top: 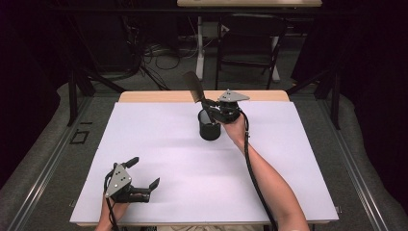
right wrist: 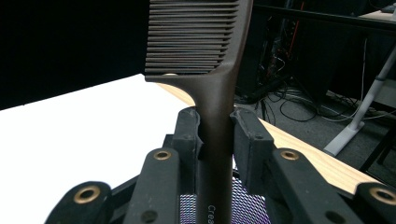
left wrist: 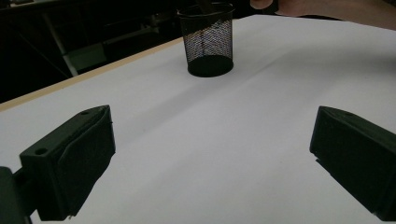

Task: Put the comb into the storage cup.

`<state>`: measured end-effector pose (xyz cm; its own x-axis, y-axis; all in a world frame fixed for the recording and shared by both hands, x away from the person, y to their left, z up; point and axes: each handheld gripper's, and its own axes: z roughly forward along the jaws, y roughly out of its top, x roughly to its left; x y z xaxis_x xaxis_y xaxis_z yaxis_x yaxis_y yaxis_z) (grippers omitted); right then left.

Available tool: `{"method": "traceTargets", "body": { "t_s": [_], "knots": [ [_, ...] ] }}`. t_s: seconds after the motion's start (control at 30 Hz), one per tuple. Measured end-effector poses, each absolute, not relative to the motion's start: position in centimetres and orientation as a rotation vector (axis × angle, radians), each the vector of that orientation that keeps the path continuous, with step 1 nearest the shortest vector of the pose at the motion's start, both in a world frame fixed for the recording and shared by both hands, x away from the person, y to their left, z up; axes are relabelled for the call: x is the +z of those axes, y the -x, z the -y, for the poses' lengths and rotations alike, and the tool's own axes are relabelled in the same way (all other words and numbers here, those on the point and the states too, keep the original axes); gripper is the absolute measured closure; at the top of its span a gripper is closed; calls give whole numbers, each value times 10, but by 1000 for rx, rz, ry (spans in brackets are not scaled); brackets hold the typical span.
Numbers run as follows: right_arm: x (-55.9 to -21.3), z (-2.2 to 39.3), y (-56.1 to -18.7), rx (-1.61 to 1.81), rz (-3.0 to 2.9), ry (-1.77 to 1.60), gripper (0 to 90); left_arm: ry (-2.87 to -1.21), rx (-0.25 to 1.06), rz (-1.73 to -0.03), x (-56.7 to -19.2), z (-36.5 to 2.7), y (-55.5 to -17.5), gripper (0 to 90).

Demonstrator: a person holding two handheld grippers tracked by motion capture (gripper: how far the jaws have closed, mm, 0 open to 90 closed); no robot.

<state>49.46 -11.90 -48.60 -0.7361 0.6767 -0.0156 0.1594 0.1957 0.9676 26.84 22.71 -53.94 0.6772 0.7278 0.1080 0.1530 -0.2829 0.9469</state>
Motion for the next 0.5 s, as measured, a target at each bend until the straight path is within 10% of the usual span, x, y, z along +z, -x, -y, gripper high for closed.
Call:
{"method": "traceTargets", "body": {
  "t_s": [0.5],
  "knots": [
    [-484,121,-494,1536,-2046,-772,728,-1794,661,-701,-539,-228,-267,3]
  ]
}}
